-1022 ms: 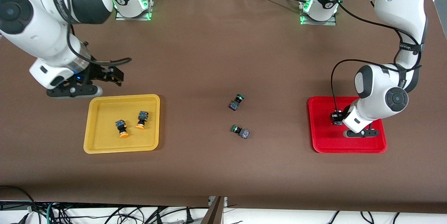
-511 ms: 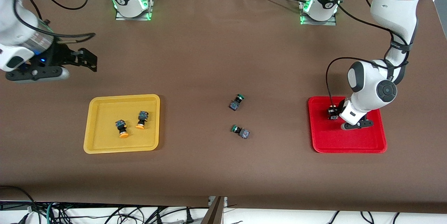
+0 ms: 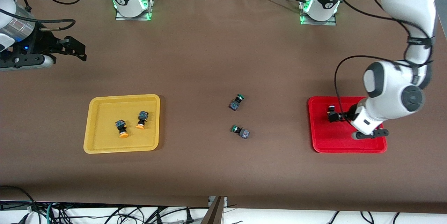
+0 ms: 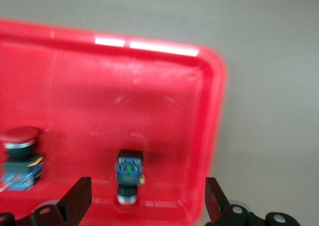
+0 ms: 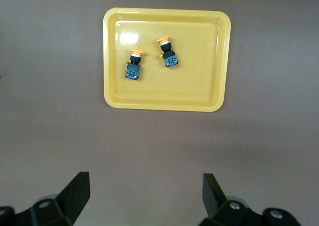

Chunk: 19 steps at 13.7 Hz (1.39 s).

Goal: Place red and yellow buttons in trays

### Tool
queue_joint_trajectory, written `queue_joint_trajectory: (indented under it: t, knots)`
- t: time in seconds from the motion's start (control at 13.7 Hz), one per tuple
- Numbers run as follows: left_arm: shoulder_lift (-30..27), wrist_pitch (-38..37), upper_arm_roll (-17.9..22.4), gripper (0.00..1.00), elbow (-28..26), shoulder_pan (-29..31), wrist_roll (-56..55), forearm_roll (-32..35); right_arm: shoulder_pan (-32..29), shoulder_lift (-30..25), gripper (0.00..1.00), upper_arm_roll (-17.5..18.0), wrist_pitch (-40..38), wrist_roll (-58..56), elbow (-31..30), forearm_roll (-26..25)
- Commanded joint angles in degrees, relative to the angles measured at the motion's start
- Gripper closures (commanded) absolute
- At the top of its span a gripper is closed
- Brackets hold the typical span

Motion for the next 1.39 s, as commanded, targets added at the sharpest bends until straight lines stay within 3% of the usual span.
queue_joint_trajectory:
  t: [0.0,0.22,0.44,0.58,0.73,0.95,1.1,1.31]
  knots:
    - [1.98,-12.72,0.19,0.00,13.41,-0.02,-0.34,0.37,-1.42,-1.85,0.00,1.39,-0.54,-1.08,-1.78,1.15]
    - [1.54,-22.22,0.27,0.00,20.89,0.25,-0.52,0.28,-1.42,-1.85,0.00,1.57,-0.54,-0.11,-0.38,0.89]
    - [-0.81,-29.26,0.97,0.00,23.11,0.51,-0.60,0.28,-1.50,-1.06,0.00,1.39,0.08,-1.24,1.80,0.89]
    - [-6.17,-30.07,1.50,0.00,20.93,0.60,-0.60,0.37,-1.42,1.13,0.00,1.39,0.08,-1.25,4.63,0.10]
    - [-13.81,-30.25,2.21,0.00,13.39,0.33,-0.34,2.90,-1.68,1.93,0.00,1.22,0.52,-1.25,4.81,-1.04]
    - [-20.85,-29.64,2.12,0.00,3.54,0.07,-0.60,3.71,-1.51,2.02,0.00,1.22,0.69,-1.17,5.51,-1.04]
    - [-22.80,-27.97,1.77,0.00,0.53,-0.45,-0.52,4.05,-1.42,2.19,0.00,1.22,0.25,-0.37,5.42,-0.69]
    - [-22.72,-27.79,-0.95,0.00,0.78,-0.46,-0.43,7.83,-1.33,2.19,0.00,1.39,0.69,-1.07,5.51,-0.95]
